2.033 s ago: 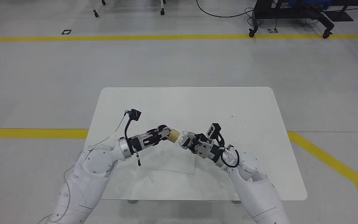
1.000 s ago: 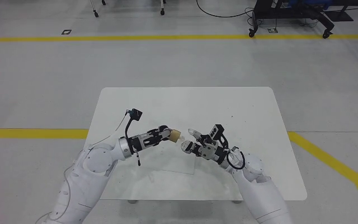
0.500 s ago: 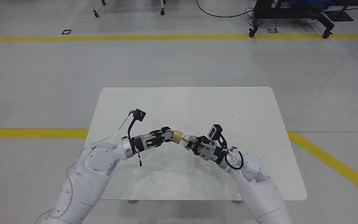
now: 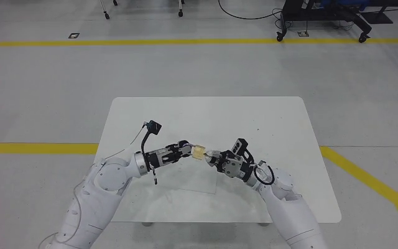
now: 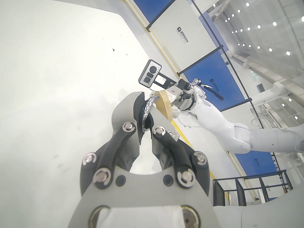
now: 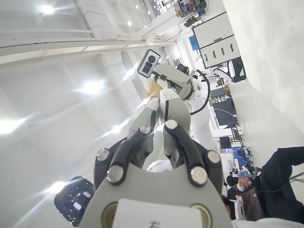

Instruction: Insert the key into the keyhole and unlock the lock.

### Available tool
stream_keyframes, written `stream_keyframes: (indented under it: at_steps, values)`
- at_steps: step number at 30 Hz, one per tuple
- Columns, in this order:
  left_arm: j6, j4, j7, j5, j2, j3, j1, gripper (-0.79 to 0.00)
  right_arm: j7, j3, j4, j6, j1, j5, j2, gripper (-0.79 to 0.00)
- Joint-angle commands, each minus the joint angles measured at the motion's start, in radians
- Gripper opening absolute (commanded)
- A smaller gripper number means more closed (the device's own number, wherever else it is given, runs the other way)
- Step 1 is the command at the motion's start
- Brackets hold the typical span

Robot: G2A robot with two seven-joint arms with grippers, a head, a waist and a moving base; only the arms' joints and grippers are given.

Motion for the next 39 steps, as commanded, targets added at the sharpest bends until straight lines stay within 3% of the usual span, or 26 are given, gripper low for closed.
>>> stream_keyframes:
  at_steps: [1, 6, 8, 9, 10, 11, 18, 23, 26, 34, 36, 37, 38, 39]
  values:
    - [-0.004, 0.000, 0.009, 0.005, 0.001, -0.002, 0.000, -0.785, 0.011, 0.005, 0.000, 0.002, -0.002, 0.007, 0.002, -0.785]
    - [-0.008, -0.006, 0.013, 0.020, 0.003, 0.003, 0.004, -0.785, 0.039, 0.022, 0.001, 0.012, -0.009, 0.039, 0.006, -0.785]
    - [-0.005, -0.007, 0.009, 0.041, 0.004, 0.010, 0.002, -0.785, 0.041, 0.027, 0.004, 0.013, -0.008, 0.057, 0.006, -0.499]
    - [-0.003, -0.008, 0.009, 0.050, 0.004, 0.014, 0.001, -0.785, 0.040, 0.028, 0.005, 0.014, -0.008, 0.064, 0.006, -0.409]
    - [0.000, -0.009, 0.010, 0.062, 0.004, 0.018, 0.000, -0.785, 0.039, 0.029, 0.006, 0.013, -0.007, 0.072, 0.006, -0.025]
    - [0.004, -0.011, 0.012, 0.080, 0.005, 0.020, -0.002, -0.785, 0.038, 0.030, 0.008, 0.011, -0.006, 0.078, 0.006, 0.000]
    - [0.060, -0.054, 0.028, 0.157, 0.009, 0.024, 0.016, -0.785, 0.078, 0.060, 0.007, -0.023, -0.023, 0.107, 0.012, 0.000]
    - [0.196, -0.093, -0.020, 0.300, 0.021, 0.026, 0.046, -0.785, 0.141, 0.124, -0.006, -0.077, -0.066, 0.180, 0.021, 0.000]
    - [0.270, -0.111, -0.033, 0.369, 0.020, 0.053, 0.059, -0.785, 0.230, 0.157, -0.014, -0.105, -0.092, 0.207, 0.028, 0.000]
    - [0.350, -0.087, -0.103, 0.422, 0.005, 0.144, 0.021, -0.785, 0.230, 0.157, -0.014, -0.105, -0.092, 0.207, 0.028, 0.000]
    - [0.359, -0.079, -0.103, 0.418, 0.003, 0.151, 0.014, -0.465, 0.230, 0.157, -0.014, -0.105, -0.092, 0.207, 0.028, 0.000]
    - [0.362, -0.075, -0.102, 0.419, 0.002, 0.152, 0.010, -0.259, 0.230, 0.157, -0.014, -0.105, -0.092, 0.207, 0.028, 0.000]
    - [0.366, -0.073, -0.099, 0.421, 0.002, 0.150, 0.009, 0.000, 0.230, 0.157, -0.014, -0.105, -0.092, 0.207, 0.028, 0.000]
    - [0.369, -0.074, -0.096, 0.421, 0.003, 0.147, 0.008, 0.000, 0.230, 0.157, -0.014, -0.105, -0.092, 0.207, 0.028, 0.000]
